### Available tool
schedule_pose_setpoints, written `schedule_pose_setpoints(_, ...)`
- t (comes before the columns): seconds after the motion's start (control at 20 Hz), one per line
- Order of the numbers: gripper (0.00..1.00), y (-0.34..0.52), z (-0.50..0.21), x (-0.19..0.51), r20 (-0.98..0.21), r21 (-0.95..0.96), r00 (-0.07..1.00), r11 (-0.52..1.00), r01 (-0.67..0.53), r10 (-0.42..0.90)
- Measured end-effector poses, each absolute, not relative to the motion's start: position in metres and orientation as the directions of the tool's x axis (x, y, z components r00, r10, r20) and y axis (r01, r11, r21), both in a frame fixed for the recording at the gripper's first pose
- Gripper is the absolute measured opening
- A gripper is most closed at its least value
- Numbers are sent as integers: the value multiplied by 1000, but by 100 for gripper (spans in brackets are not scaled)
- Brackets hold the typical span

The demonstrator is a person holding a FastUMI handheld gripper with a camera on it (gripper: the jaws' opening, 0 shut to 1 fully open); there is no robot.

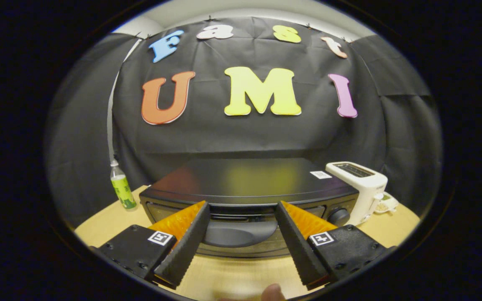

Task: Open the toaster oven, put the food inside, and close the toaster oven door.

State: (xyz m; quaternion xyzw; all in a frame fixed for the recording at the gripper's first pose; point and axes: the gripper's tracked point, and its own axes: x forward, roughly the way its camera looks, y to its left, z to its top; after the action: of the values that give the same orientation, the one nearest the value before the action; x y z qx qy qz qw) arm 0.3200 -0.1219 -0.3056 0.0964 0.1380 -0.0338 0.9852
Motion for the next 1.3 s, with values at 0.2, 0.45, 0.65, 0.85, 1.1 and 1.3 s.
schedule_pose_setpoints(0.2,100,-117,-309,298,-306,165,951,982,95,-40)
schedule_pose_setpoints(0.45,100,-113,-322,259,-388,109,920,988,105,-55)
schedule_pose_setpoints(0.65,100,-107,-348,222,-471,63,880,993,104,-63)
schedule_pose_setpoints(0.85,100,-101,-378,194,-536,71,844,994,81,-30)
schedule_pose_setpoints(1.1,100,-95,-417,174,-672,166,737,984,58,70)
schedule_pose_setpoints(1.3,100,-92,-412,167,-668,200,736,979,36,109)
